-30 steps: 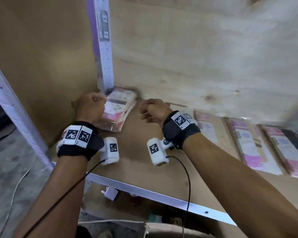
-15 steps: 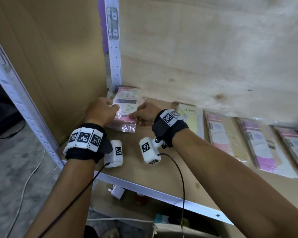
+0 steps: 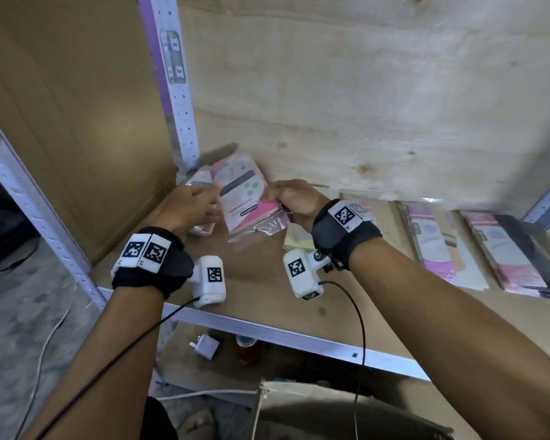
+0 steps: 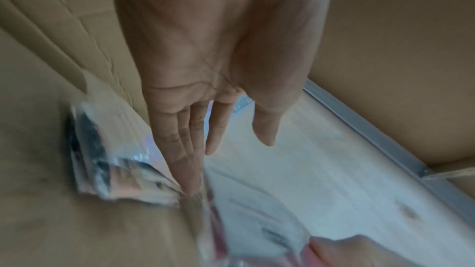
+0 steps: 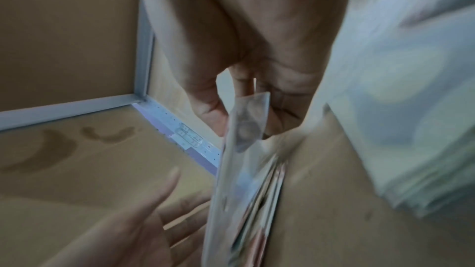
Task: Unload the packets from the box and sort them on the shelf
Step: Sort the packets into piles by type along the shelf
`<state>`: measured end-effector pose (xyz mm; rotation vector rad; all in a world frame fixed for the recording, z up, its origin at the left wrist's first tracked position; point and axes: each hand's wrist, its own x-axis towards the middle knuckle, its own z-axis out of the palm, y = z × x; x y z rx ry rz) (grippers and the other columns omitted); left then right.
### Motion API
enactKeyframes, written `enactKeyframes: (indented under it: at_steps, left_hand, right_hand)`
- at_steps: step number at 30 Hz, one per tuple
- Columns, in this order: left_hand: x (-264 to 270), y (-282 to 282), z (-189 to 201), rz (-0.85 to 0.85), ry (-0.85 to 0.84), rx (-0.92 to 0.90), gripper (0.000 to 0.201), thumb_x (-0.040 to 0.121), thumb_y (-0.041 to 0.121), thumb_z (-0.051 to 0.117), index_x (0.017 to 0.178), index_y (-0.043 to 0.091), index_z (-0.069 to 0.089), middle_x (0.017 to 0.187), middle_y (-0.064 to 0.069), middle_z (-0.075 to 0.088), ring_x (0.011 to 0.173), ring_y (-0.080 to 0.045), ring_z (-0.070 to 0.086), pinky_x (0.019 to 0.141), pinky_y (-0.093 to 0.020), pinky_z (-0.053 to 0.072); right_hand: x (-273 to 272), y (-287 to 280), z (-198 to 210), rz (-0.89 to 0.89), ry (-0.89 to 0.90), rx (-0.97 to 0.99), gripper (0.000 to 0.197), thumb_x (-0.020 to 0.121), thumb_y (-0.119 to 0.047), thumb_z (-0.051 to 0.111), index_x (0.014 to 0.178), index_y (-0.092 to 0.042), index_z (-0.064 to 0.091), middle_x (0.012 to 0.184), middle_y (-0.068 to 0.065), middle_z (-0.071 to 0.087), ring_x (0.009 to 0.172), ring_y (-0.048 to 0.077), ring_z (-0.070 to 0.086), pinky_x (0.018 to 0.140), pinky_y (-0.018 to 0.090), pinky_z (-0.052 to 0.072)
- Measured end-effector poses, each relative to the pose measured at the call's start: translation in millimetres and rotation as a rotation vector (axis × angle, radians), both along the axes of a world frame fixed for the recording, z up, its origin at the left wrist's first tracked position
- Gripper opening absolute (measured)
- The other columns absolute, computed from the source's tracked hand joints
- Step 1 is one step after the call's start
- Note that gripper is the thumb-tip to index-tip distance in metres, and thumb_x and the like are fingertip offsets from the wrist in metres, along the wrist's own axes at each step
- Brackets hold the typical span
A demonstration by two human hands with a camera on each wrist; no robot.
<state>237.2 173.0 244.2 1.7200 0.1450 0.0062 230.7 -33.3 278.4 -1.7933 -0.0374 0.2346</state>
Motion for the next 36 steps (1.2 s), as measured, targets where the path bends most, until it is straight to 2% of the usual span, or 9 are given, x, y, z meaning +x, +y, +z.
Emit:
enactKeyframes:
  at_steps: [4,6,11,15,18,22,26,31,36]
  left_hand:
    - [-19.8,-30.5,20.0,-0.084,0.038,-0.158,0.045,0.090,0.059,0.059,0.107,0.019,0.066,0.093,-0.005,0.078,0.083,-0.022,0.076,0.076,-0.035,0.061]
    - [-27.1,-42.9,26.0,-0.154,0.055,-0.250,0.056,0.087,0.064,0.061,0.121,0.019,0.060,0.108,-0.012,0.075,0.095,-0.028,0.075,0.086,-0.044,0.060]
    - [-37.8,-75.8,33.5,-0.300,0.127,-0.597,0.095,0.073,0.063,0.075,0.141,0.008,0.038,0.129,-0.031,0.059,0.107,-0.047,0.067,0.092,-0.057,0.055]
    - [-42.0,-104.5,36.2,-0.356,0.158,-0.743,0.080,0.078,0.053,0.075,0.136,0.006,0.045,0.130,-0.028,0.061,0.114,-0.037,0.067,0.086,-0.044,0.060]
    - [-45.7,-126.4,26.7,-0.271,0.142,-0.706,0.036,0.093,0.029,0.067,0.115,0.002,0.058,0.118,-0.023,0.070,0.099,-0.025,0.074,0.072,-0.030,0.061]
    - [-49.3,-149.2,9.8,-0.275,0.159,-0.694,0.019,0.097,0.017,0.061,0.112,0.006,0.061,0.119,-0.017,0.069,0.095,-0.021,0.074,0.069,-0.028,0.061]
    - [-53.1,-170.3,0.1,-0.400,0.185,-0.682,0.025,0.096,0.020,0.062,0.119,0.010,0.061,0.125,-0.016,0.068,0.102,-0.021,0.072,0.073,-0.031,0.061]
    - [-50.9,-188.4,-6.8,-0.467,0.185,-0.717,0.023,0.097,0.021,0.061,0.118,0.012,0.062,0.123,-0.014,0.070,0.103,-0.022,0.072,0.075,-0.031,0.061]
    - [-39.7,-184.6,-14.7,-0.386,0.176,-0.683,0.025,0.093,0.024,0.066,0.116,0.014,0.064,0.112,-0.009,0.075,0.100,-0.017,0.073,0.074,-0.029,0.061]
  right_hand:
    - [-17.8,-34.0,13.0,0.025,-0.198,-0.173,0.015,0.089,-0.008,0.062,0.098,-0.014,0.072,0.074,-0.002,0.063,0.064,0.011,0.052,0.054,0.021,0.039]
    - [-28.1,-49.8,18.9,0.031,-0.294,-0.242,0.014,0.087,-0.010,0.065,0.095,-0.018,0.074,0.069,-0.011,0.064,0.061,0.003,0.053,0.058,0.018,0.040]
    - [-59.5,-88.3,26.4,0.056,-0.517,-0.437,0.020,0.084,-0.019,0.072,0.103,-0.020,0.077,0.080,-0.002,0.069,0.063,0.001,0.056,0.071,0.017,0.041]
    - [-80.2,-117.8,24.0,0.083,-0.657,-0.597,0.027,0.081,-0.019,0.076,0.108,-0.024,0.075,0.092,0.002,0.061,0.072,0.003,0.047,0.074,0.021,0.035]
    - [-89.2,-143.2,13.8,0.112,-0.608,-0.675,0.034,0.076,-0.034,0.080,0.109,-0.031,0.073,0.104,0.003,0.061,0.093,0.014,0.052,0.086,0.026,0.041]
    - [-97.7,-176.4,0.4,-0.084,-0.475,-0.352,0.034,0.072,-0.057,0.073,0.102,-0.042,0.070,0.113,-0.011,0.060,0.103,-0.003,0.055,0.081,0.013,0.045]
    - [-91.2,-204.0,-12.9,-0.242,-0.294,-0.074,0.015,0.087,-0.037,0.068,0.099,-0.029,0.073,0.106,-0.005,0.073,0.101,0.013,0.066,0.081,0.025,0.050]
    - [-94.0,-230.4,-28.7,-0.220,-0.125,0.027,0.023,0.081,-0.023,0.078,0.103,-0.018,0.073,0.110,0.011,0.072,0.102,0.029,0.069,0.088,0.044,0.054]
    - [-105.2,-245.4,-30.2,-0.191,-0.065,0.203,0.033,0.081,-0.011,0.077,0.113,-0.008,0.070,0.113,0.018,0.071,0.100,0.035,0.068,0.087,0.047,0.052]
